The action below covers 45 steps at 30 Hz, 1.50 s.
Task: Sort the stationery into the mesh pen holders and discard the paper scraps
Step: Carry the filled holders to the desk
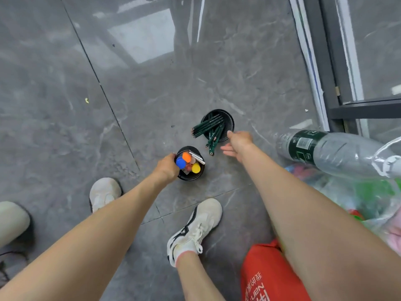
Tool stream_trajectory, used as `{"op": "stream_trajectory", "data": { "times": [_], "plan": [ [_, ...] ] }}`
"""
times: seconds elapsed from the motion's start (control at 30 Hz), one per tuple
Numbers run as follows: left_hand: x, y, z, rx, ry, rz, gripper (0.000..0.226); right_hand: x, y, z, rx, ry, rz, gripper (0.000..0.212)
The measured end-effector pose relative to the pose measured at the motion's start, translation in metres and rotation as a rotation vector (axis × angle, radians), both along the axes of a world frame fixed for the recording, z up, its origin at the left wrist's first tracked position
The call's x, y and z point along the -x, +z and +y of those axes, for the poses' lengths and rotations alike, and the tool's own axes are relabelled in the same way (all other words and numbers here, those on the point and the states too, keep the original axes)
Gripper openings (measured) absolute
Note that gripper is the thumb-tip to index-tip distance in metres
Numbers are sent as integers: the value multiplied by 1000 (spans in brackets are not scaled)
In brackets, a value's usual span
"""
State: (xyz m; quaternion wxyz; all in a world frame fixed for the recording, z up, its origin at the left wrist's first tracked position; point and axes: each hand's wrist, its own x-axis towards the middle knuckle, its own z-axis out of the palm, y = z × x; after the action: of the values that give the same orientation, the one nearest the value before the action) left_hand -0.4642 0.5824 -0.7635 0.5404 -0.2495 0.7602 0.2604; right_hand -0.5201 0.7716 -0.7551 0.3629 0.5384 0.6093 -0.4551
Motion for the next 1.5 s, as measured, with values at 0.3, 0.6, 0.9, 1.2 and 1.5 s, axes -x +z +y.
{"op": "stream_trajectory", "data": {
  "times": [0.3, 0.6, 0.9, 1.2, 1.5],
  "plan": [
    [-6, -7, -13, -69, 79, 128, 45, 11, -10, -14, -14, -184, 88, 34],
    [35, 77, -68, -35, 392, 169, 35, 38, 91, -40, 86, -224, 109, 32],
    [118, 291, -126, -149, 574, 297, 30, 97, 322, -94, 199, -213, 221, 32],
    [143, 548, -198, -248, 677, 371, 36, 127, 593, -167, 287, -4, 357, 24],
    [77, 733, -273, -235, 815, 525, 33, 113, 762, -234, 365, 249, 462, 22]
  ]
}}
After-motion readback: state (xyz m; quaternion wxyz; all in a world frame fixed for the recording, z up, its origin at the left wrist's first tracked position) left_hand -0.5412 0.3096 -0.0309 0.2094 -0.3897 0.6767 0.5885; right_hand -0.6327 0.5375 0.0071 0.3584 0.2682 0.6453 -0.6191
